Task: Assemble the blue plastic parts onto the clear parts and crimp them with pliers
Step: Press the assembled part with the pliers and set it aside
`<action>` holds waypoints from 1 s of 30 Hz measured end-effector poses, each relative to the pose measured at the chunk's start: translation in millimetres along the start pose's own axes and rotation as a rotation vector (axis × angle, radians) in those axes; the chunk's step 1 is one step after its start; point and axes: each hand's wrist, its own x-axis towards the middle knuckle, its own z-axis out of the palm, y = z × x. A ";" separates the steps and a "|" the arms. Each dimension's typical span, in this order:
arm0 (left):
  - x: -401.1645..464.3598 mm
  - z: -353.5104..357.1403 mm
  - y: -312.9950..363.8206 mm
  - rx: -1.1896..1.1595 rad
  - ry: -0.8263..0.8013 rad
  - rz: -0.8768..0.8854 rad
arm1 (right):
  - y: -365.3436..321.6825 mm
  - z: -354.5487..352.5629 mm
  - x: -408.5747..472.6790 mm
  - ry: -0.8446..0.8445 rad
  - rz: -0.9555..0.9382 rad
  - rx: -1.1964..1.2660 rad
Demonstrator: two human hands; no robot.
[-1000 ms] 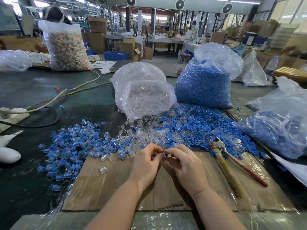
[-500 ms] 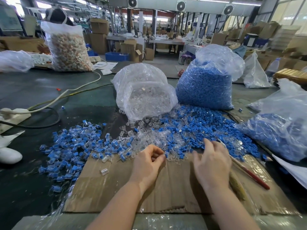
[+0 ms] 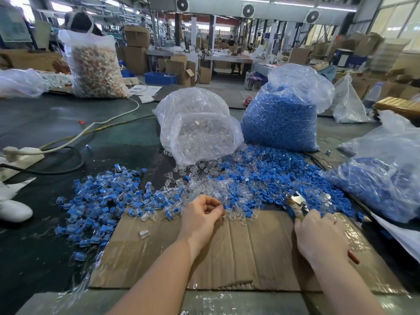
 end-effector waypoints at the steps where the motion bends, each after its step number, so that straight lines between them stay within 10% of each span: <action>1: 0.7 -0.4 0.6 -0.029 -0.006 -0.019 | -1.8 -3.4 -1.7 0.037 -0.060 -0.015; 4: 3.0 -1.7 1.3 -0.184 -0.006 -0.100 | -13.1 -15.6 -8.8 0.062 -0.308 0.087; 12: 13.5 -5.9 -2.4 -0.325 0.034 -0.166 | -60.3 -56.5 -30.4 -0.533 -0.556 0.457; 30: 19.9 -8.4 -4.0 -0.346 0.140 -0.235 | -67.0 -62.9 -25.8 -0.898 -0.366 0.615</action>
